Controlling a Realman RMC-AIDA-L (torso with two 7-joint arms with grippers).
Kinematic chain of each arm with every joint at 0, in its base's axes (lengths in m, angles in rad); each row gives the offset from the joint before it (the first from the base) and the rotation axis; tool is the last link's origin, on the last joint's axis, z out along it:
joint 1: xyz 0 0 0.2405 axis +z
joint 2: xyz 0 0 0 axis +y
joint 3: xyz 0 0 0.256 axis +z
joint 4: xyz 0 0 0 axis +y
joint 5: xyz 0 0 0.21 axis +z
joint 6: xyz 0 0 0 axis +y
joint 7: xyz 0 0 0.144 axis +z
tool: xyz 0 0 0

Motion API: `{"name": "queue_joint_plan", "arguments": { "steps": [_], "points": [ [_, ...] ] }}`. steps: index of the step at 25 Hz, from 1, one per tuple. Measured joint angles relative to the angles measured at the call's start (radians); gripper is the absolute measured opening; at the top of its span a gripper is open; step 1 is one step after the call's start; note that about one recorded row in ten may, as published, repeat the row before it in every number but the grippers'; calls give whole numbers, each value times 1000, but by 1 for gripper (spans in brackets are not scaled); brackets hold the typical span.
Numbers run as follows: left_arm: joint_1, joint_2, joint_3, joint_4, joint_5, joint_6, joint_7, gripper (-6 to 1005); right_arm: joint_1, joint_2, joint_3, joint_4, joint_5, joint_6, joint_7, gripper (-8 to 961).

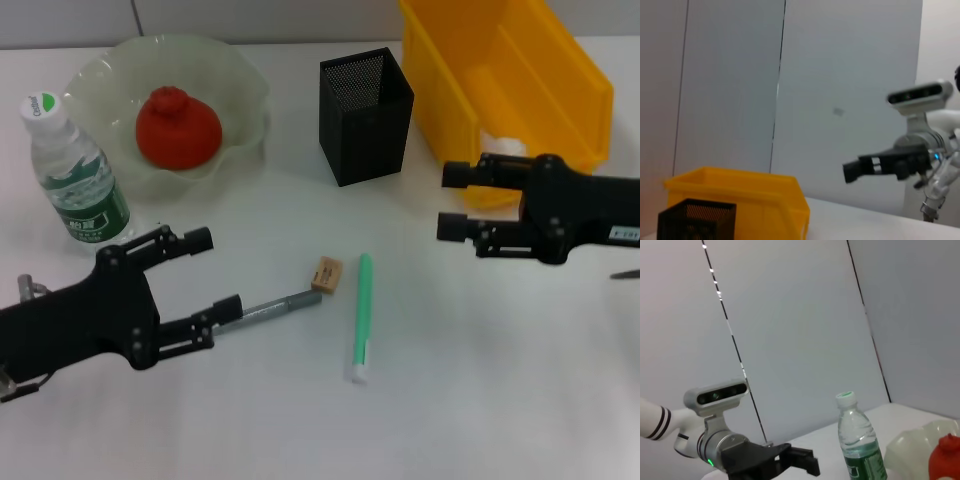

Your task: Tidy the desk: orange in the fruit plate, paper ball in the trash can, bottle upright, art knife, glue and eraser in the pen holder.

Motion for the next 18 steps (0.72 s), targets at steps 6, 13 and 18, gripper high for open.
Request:
{"name": "queue_joint_plan", "arguments": {
  "steps": [6,13,18],
  "points": [
    [4,0,0,-2,23,-5,14,802,47,-30,-15,-37,-41,-1,129,734],
    [-1,-1,0,-4,35,-19,15,802,113,-36,-55,-134,-146,-2,336,736],
    [-3,-3,0,-6,36,-21,16,802,197,-31,-196,-219,-233,6,566,736]
  ]
}}
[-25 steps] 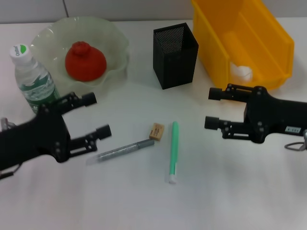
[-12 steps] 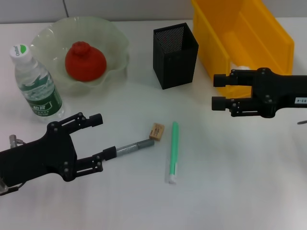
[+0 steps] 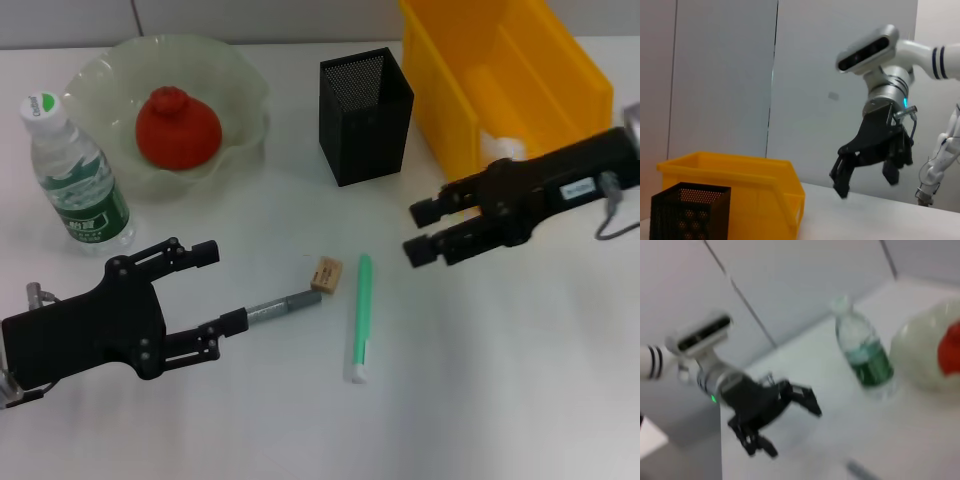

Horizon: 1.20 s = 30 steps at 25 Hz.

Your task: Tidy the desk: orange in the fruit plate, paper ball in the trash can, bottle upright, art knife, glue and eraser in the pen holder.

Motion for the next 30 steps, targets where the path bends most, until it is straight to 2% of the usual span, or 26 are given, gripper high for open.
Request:
{"name": "queue_joint_plan", "arguments": {
  "steps": [6,13,16,17,21,24,30],
  "points": [
    [-1,0,0,0,1,-4,0,801,94,20,-147,-46,-90,7,73,735],
    [-3,4,4,4,6,4,-23,801,165,39,-243,-53,-176,83,-21,735],
    [-4,11,10,8,16,10,-33,801,196,60,-294,-49,-200,138,-100,734],
    [-5,16,12,8,30,12,-38,800,196,60,-294,-49,-200,138,-100,734],
    [-8,27,11,5,52,12,-43,800,241,88,-407,-48,-222,183,-195,734],
    [-8,27,7,3,51,12,-38,800,255,93,-452,-46,-220,187,-245,734],
    [-12,17,-8,7,46,13,-54,800,295,100,-622,-64,-208,187,-356,732]
  ]
}}
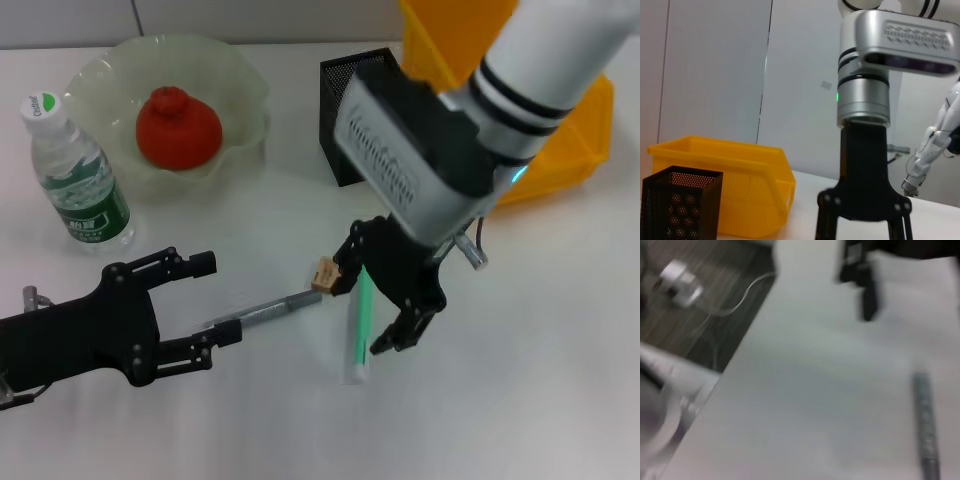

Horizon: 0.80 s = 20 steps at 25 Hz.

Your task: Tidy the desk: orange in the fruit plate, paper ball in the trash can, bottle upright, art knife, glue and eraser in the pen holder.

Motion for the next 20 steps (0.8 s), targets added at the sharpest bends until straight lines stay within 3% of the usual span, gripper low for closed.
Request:
{"name": "queue_joint_plan", "arguments": {
  "steps": [10,20],
  "points": [
    [7,22,-2,1,3,0,-27,799,-2,1,-184,-78,-2,16,-97,730],
    [1,11,1,-5,6,-10,-19,799,0,2,-327,-84,-2,96,-175,729]
  ]
}}
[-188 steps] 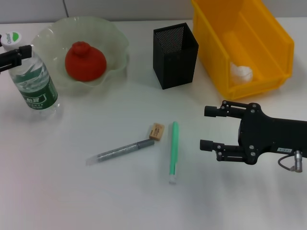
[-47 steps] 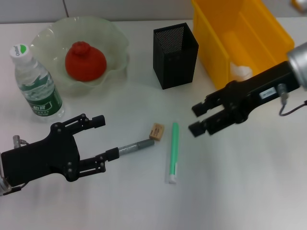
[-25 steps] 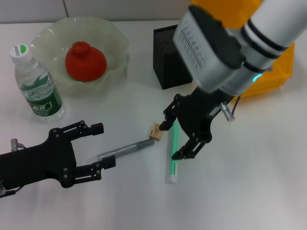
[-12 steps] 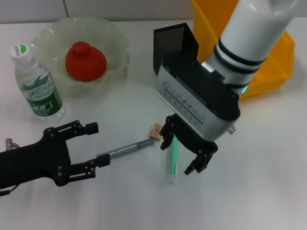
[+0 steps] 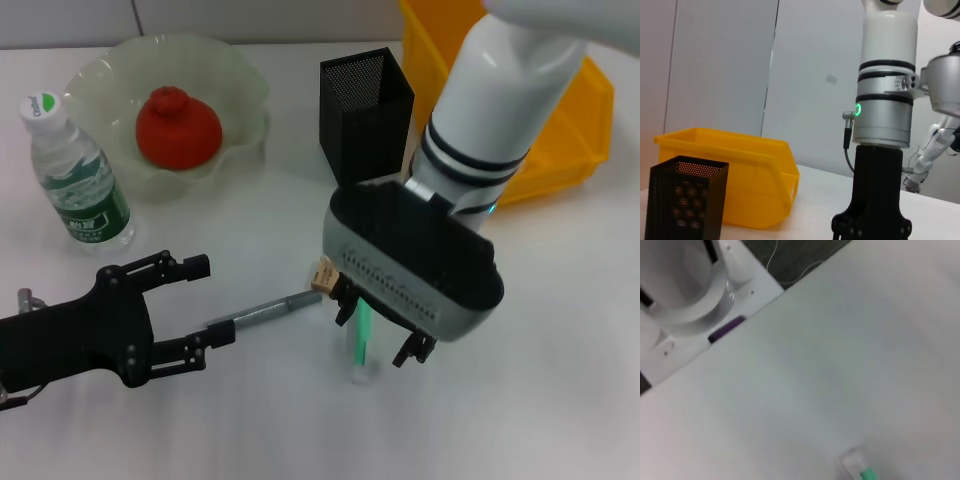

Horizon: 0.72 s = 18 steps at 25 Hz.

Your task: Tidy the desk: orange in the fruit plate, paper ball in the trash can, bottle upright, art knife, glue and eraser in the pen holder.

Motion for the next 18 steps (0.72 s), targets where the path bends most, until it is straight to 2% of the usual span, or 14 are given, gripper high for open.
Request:
{"name": "queue_joint_plan", "arguments": {
  "steps": [4,9,18],
  "points": [
    [-1,0,-3,0,0,-3,1,799,2,0,-63,-1,0,43,-3,729],
    [0,-1,-3,-1,-3,-3,0,800,2,0,-75,-12,1,48,-21,725],
    [4,-8,-6,3,-5,-3,-6,800,-1,0,-77,-27,-7,40,-39,605]
  ]
}}
